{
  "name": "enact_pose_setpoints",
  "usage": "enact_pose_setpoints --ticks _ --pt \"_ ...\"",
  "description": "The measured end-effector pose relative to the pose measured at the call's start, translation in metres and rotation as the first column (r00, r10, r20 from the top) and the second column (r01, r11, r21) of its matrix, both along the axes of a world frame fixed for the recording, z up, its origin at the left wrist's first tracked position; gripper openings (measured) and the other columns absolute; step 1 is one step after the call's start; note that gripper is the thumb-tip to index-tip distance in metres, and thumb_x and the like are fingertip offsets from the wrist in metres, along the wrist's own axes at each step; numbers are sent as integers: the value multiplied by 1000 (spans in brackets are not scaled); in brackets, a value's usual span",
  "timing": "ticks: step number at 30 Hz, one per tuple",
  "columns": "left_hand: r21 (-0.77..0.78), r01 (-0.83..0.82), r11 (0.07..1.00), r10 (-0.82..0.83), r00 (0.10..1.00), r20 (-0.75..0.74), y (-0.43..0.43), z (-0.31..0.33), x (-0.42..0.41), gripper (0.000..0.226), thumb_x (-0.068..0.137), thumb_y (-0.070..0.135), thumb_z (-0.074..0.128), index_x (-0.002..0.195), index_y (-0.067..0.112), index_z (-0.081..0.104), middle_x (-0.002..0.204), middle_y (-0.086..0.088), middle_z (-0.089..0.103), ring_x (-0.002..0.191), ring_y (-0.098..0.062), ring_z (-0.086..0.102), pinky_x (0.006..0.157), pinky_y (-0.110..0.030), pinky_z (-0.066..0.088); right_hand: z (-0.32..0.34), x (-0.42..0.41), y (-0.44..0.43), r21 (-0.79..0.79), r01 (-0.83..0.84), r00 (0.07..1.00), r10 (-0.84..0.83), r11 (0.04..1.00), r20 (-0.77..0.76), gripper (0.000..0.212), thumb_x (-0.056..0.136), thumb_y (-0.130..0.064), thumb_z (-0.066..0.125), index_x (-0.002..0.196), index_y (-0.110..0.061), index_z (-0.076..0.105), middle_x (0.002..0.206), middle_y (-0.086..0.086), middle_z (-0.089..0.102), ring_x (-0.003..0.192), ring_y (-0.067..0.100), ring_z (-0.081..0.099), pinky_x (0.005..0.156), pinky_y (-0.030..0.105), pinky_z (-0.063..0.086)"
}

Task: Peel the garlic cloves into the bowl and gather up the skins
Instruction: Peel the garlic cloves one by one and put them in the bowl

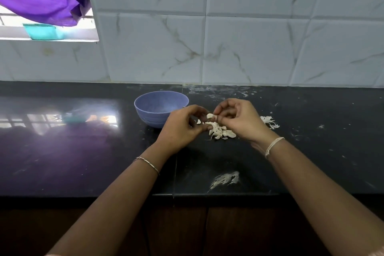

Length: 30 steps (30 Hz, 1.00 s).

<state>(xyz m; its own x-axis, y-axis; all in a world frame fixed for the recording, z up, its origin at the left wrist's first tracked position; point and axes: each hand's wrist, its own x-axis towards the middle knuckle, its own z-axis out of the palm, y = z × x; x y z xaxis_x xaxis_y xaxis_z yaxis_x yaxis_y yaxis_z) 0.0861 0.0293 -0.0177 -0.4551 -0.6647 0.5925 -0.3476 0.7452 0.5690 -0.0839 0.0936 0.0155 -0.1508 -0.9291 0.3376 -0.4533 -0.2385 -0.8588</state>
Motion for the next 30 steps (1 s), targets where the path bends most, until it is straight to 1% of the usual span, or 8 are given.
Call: enact_pose_setpoints --ticks 3,7,11,15,20,24,27,30 --pt "104 28 994 -13 989 -148 0 2 0 21 77 17 82 91 26 69 85 11 71 64 -17 67 67 -32 58 -6 8 -5 99 -109 940 70 989 335 14 82 -1 73 82 -11 63 70 4 69 56 7 57 53 18 44" --pt "239 119 964 -55 965 -257 4 4 -2 14 82 16 77 90 25 71 85 -3 74 68 -28 71 67 -43 61 -10 4 -11 182 -192 870 81 964 487 14 84 -2 70 82 -15 63 78 3 70 62 7 59 56 18 45" --pt "289 128 949 -38 954 -297 3 3 -5 14 83 13 75 95 18 72 88 -3 74 69 -22 73 65 -34 61 -10 0 -14 205 -217 844 78 954 530 10 83 -1 70 83 -10 66 81 7 69 57 6 59 52 15 47" --pt "281 87 956 2 953 -303 -1 -2 -9 16 85 7 73 97 16 74 85 -7 75 73 -20 74 72 -38 62 -9 -3 -14 223 -240 828 79 945 555 6 84 -6 70 89 -5 68 83 8 73 60 7 63 54 14 50" --pt "41 -73 996 78 989 -128 -4 6 -17 20 88 12 71 107 15 76 90 -1 76 69 3 66 73 -14 55 -5 -5 -17 185 -170 859 54 968 510 29 69 -28 78 85 -5 73 86 9 74 67 10 66 62 18 54" --pt "-14 -102 995 101 995 -22 -7 21 -37 17 86 11 72 102 13 77 91 0 76 73 0 61 70 -5 46 0 -14 -25 180 -58 863 -42 982 504 28 63 -24 81 77 -3 71 74 10 71 63 13 64 65 21 56" --pt "56 -96 994 97 995 -20 -18 26 -52 17 85 13 73 102 12 77 92 0 76 72 2 62 68 -3 45 5 -27 -28 191 -101 821 -27 976 570 13 75 -9 76 81 1 69 74 9 71 65 13 66 62 17 57" --pt "112 -58 992 68 994 -82 -26 24 -62 16 81 10 78 96 13 76 76 15 70 62 12 60 63 -2 45 3 -40 -32 203 -134 775 -25 970 631 6 81 -4 71 82 1 69 74 8 71 62 10 67 59 16 56"
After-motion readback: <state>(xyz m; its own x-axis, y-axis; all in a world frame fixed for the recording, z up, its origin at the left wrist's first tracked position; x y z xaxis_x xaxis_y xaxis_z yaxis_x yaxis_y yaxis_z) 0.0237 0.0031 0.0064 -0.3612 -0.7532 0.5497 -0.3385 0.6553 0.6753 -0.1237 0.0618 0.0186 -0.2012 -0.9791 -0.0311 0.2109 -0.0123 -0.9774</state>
